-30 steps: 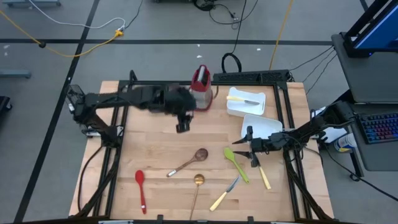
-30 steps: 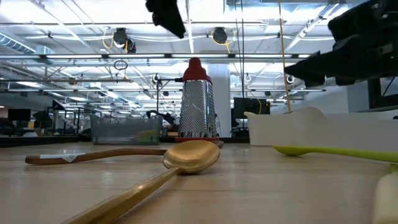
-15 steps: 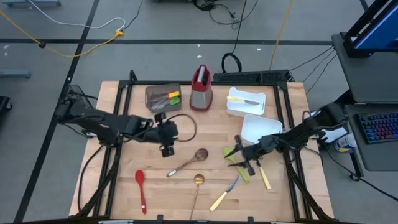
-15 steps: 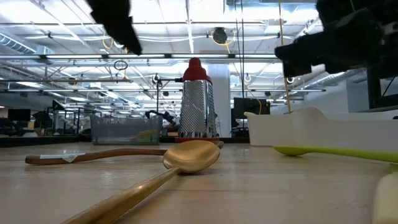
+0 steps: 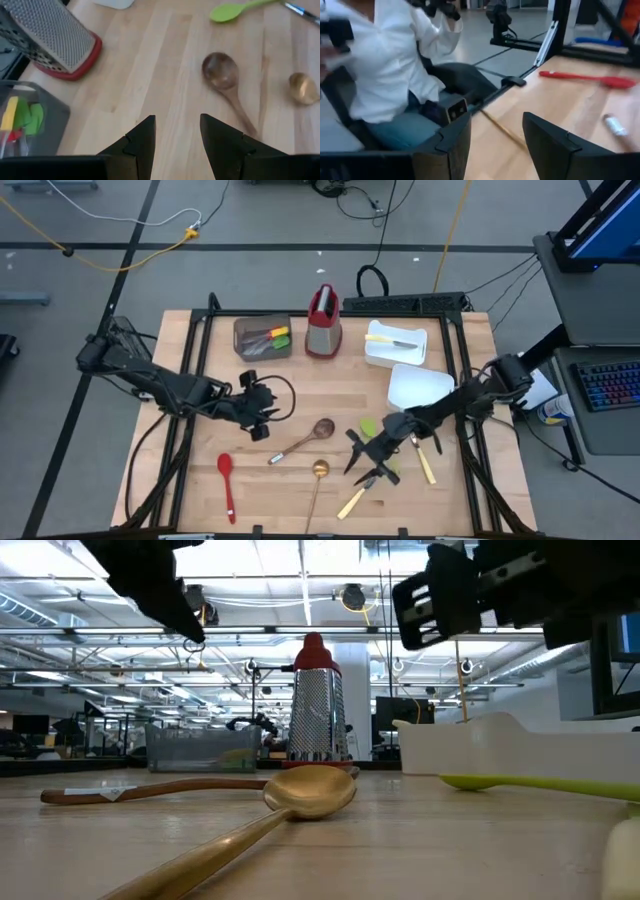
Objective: Pick & Place Kitchen Items
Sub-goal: Put the left yellow table knife into the top white bin
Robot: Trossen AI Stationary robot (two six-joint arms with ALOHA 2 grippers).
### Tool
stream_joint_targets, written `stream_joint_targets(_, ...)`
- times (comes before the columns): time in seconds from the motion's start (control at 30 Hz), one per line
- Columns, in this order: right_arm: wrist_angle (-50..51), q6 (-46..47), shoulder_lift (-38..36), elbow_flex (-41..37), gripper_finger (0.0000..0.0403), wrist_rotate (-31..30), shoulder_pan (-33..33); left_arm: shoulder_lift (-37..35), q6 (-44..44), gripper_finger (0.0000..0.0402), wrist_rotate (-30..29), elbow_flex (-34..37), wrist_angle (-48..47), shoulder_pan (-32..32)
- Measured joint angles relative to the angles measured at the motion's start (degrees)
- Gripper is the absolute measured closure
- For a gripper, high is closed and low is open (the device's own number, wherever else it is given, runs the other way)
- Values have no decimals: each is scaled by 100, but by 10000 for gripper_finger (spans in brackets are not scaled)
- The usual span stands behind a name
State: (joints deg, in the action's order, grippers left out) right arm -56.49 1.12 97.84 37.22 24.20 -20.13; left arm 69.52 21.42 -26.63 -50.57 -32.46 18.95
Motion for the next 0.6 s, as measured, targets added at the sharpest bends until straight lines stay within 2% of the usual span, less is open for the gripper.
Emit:
stream_joint_targets(0.13,-19,246,305,125,232,-53,-168,24,34,243,-1,-2,97,54)
stream_joint_targets(0.3,-5,-263,806,146,232,-764,-478,13,9,243,-37,-4,419,89)
stream_joint_targets(0.6,-6,-200,1751,329,232,-798,-910,13,-12,243,-36,-6,408,103)
